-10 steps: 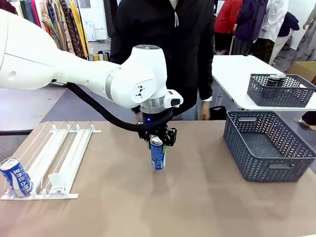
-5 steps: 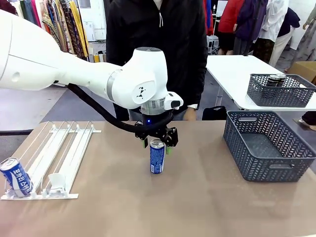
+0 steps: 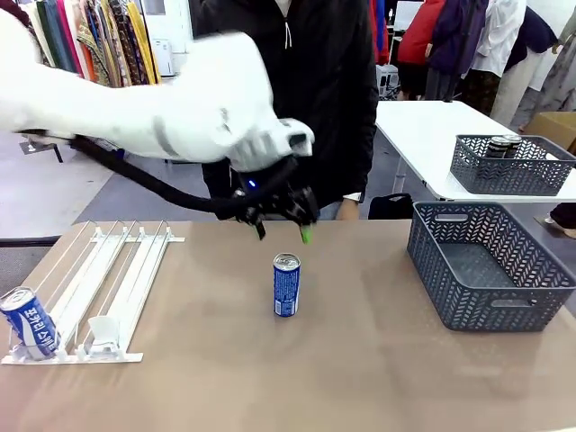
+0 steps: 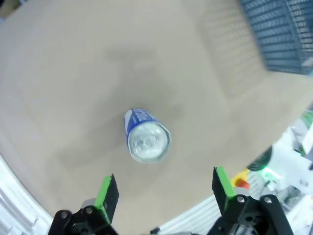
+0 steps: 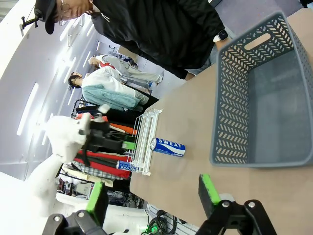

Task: Retrieve and store the cans from the dispenser.
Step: Pick up one can from the Automatic Can Dispenser and place it in the middle of the table.

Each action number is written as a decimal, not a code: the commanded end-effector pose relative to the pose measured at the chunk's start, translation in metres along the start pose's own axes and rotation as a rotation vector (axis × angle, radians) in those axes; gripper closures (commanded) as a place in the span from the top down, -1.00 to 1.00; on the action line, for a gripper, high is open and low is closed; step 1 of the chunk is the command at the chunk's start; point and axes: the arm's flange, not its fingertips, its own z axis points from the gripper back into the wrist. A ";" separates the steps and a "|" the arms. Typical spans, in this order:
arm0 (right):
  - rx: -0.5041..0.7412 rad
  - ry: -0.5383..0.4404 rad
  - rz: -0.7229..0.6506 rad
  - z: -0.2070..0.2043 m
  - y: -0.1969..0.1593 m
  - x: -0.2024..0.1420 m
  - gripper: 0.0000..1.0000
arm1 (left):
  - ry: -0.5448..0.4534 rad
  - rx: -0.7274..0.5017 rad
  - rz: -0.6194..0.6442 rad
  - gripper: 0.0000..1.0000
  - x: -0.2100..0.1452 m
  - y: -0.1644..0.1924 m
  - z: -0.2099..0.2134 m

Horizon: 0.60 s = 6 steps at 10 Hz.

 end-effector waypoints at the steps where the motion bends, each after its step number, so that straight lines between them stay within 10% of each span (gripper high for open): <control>1: 0.011 0.000 0.005 0.001 0.002 0.000 1.00 | -0.036 -0.196 -0.003 1.00 -0.064 0.067 0.073; 6: 0.011 0.000 0.005 0.001 0.002 0.000 1.00 | -0.130 -0.656 0.141 1.00 -0.216 0.284 0.167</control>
